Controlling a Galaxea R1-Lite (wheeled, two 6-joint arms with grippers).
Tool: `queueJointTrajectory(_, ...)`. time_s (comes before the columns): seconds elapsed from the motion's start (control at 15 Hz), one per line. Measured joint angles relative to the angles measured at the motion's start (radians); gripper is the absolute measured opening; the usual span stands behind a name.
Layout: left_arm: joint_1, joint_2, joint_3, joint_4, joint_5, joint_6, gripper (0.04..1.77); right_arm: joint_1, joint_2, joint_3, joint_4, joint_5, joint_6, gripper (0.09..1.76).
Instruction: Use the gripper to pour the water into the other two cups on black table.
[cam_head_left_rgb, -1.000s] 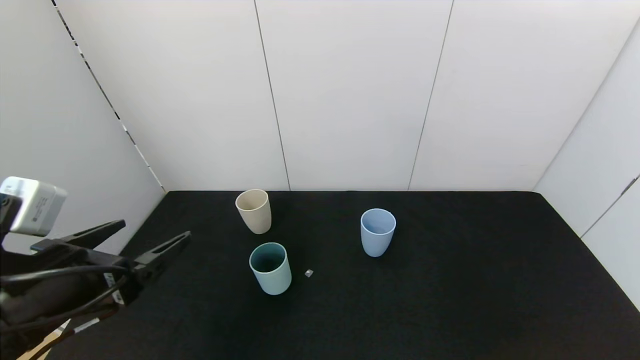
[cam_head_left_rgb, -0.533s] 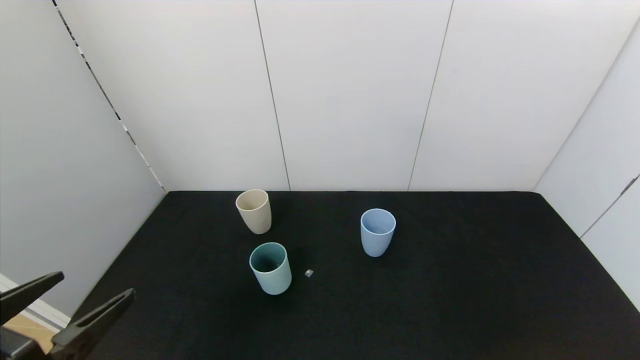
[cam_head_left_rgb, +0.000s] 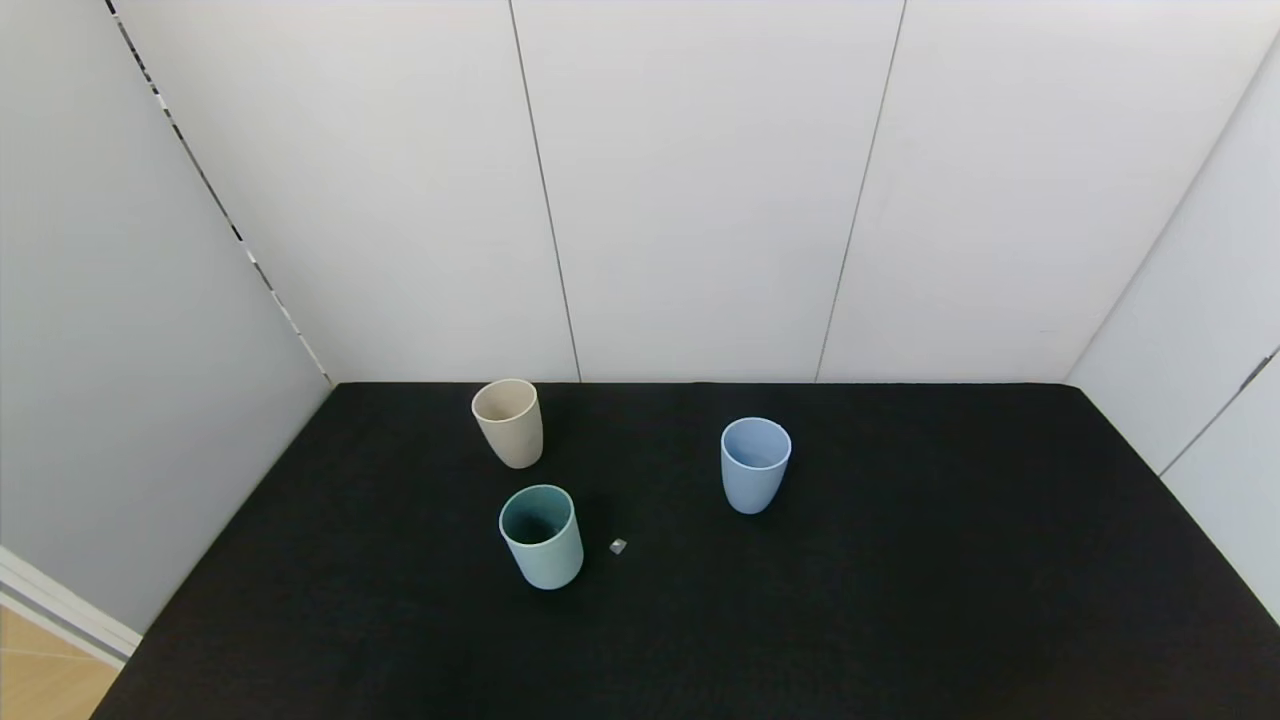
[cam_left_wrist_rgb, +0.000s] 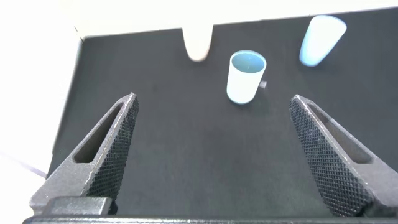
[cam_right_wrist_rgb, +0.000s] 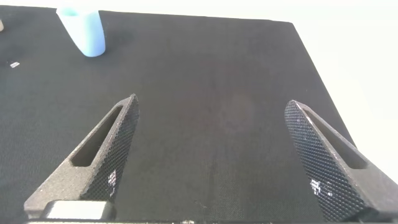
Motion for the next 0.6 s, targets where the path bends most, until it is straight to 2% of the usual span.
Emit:
queueJointTrajectory(0.27, 0.006, -0.153, 0.034, 0.091, -0.011, 0.0, 1.72, 0.0, 0.0, 0.0, 0.0, 0.0, 0.0, 1.71)
queueJointTrajectory(0.6, 0.01, -0.308, 0.077, 0.152, -0.041, 0.004, 1.72, 0.0, 0.0, 0.0, 0.0, 0.0, 0.0, 1.71)
